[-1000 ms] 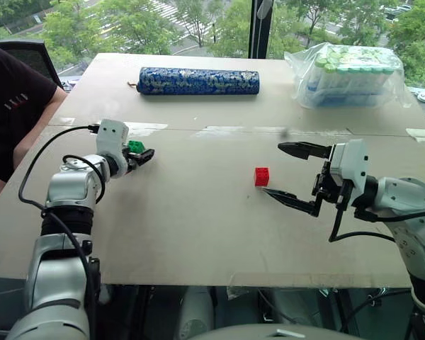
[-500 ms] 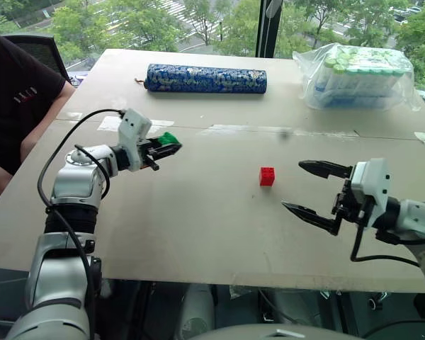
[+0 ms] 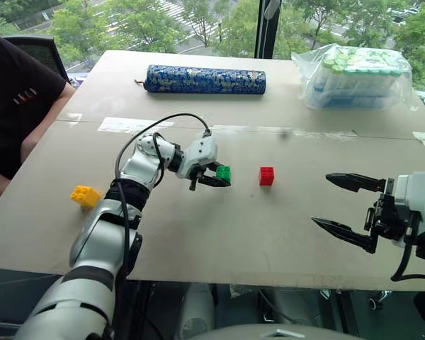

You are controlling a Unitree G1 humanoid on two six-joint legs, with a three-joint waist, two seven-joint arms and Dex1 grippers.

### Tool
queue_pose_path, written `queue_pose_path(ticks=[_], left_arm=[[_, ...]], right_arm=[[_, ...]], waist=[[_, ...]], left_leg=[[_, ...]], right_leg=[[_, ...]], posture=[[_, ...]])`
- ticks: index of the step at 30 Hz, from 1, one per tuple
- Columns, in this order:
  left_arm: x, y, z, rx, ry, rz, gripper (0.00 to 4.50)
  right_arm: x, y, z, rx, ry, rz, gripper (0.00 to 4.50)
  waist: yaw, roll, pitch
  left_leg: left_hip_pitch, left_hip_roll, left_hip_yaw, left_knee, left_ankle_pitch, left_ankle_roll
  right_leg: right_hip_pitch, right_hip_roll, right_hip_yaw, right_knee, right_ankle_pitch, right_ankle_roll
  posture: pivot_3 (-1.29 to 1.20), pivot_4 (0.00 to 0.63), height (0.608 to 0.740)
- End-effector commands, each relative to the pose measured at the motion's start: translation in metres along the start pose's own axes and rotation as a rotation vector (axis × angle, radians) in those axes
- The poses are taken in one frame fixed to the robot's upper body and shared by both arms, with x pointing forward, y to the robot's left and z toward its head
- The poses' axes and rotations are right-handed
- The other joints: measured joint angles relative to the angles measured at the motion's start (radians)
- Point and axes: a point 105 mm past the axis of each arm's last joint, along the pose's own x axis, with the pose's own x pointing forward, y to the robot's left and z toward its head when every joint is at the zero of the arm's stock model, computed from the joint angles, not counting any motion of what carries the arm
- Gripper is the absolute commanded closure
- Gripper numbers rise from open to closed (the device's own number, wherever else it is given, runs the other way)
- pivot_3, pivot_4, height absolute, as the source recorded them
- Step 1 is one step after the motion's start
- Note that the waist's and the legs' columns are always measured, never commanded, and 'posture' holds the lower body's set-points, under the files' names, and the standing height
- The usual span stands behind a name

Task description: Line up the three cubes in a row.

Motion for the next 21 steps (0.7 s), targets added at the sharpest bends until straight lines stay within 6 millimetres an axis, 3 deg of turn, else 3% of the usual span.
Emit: queue_pose_path(ticks=[1, 20, 21], left_arm=[[0.002, 0.008, 0.009, 0.047, 0.013, 0.006, 3.19], [0.015, 0.014, 0.008, 0.037, 0.033, 0.001, 3.19], [0.015, 0.013, 0.007, 0.044, 0.039, -0.010, 2.68]], right_arm=[[-0.003, 0.004, 0.013, -0.054, -0.024, -0.022, 0.00], [-0.008, 0.008, 0.015, -0.056, -0.007, -0.066, 0.00], [-0.007, 0.007, 0.015, -0.059, -0.010, -0.069, 0.00]], waist=[[0.001, 0.000, 0.000], [0.002, 0.000, 0.000], [0.002, 0.000, 0.000]], left_leg=[[0.000, 0.000, -0.001, 0.000, 0.000, 0.000], [0.001, -0.001, -0.004, 0.002, 0.000, 0.000], [0.001, -0.001, -0.004, 0.002, 0.000, 0.000]], right_leg=[[0.000, 0.000, 0.000, 0.000, 0.000, 0.000], [0.004, 0.000, -0.002, 0.001, 0.000, 0.000], [0.004, 0.000, -0.002, 0.000, 0.000, 0.000]], posture=[[0.00, 0.150, 0.740], [0.00, 0.150, 0.740], [0.00, 0.150, 0.740]])
